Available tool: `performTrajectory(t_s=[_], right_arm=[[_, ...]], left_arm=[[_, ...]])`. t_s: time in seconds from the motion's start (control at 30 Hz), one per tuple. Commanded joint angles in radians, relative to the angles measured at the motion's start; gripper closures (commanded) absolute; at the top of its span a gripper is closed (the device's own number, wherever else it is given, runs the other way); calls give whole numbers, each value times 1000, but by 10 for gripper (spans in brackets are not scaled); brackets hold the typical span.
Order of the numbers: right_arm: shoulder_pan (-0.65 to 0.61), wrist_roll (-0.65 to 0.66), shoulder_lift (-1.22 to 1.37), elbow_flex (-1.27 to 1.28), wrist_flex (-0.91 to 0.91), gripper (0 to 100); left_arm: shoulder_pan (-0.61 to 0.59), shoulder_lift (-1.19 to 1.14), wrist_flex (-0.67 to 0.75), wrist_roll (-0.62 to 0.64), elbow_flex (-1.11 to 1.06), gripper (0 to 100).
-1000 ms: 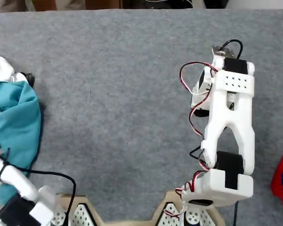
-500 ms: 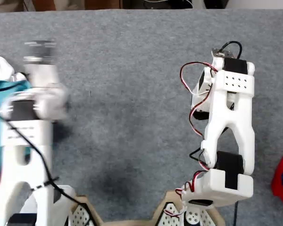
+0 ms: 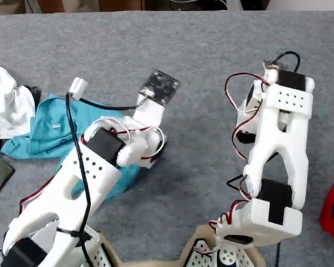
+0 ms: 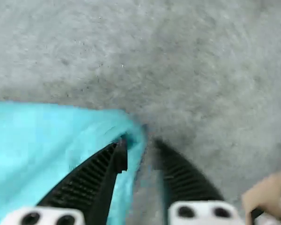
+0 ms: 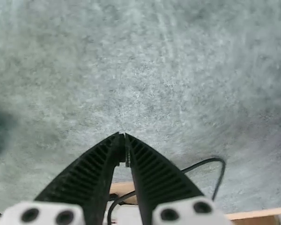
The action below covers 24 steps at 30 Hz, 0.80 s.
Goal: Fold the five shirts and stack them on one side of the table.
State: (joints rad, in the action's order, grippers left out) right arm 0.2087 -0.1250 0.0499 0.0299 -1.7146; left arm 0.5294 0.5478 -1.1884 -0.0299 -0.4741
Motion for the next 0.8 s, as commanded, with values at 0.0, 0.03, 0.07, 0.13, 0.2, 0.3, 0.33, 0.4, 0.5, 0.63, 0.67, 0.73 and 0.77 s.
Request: performTrajectory(t_s=[0.0,0.03,0.07,0.13,0.2,0.3,0.33,0.4,0.5,0.63,0.67,0.73,0.77], right_arm=[[12,94,-7,-2,-9,990],[7,107,-8,-4,-9,990],[-4,110,-10,-5,-9,990],[-44,129,-10,-5,-20,989],[-119,155,-10,-10,-51,989],[-271,178,-12,-35,-69,989],[-328,178,-18,-42,-69,989],[-449,178,-35,-53,-69,989],[-654,178,-61,-53,-69,989],[-908,169,-67,-53,-69,989],[-961,169,-67,-53,-69,989],[-1049,155,-65,-53,-68,977],[-1086,129,-65,-54,-66,954]], left_arm=[[-106,5,11,269,25,705],[-152,10,0,315,43,694],[-201,18,-17,321,69,693],[-305,30,-63,301,126,693],[-442,47,-117,264,181,693],[-678,84,-216,170,238,693],[-761,96,-245,135,239,693],[-918,120,-305,61,238,693],[-1181,133,-368,-57,236,693],[-1513,133,-307,-175,163,693],[-1587,133,-272,-198,127,693],[-1715,133,-196,-247,49,693],[-1769,133,-160,-273,12,693]])
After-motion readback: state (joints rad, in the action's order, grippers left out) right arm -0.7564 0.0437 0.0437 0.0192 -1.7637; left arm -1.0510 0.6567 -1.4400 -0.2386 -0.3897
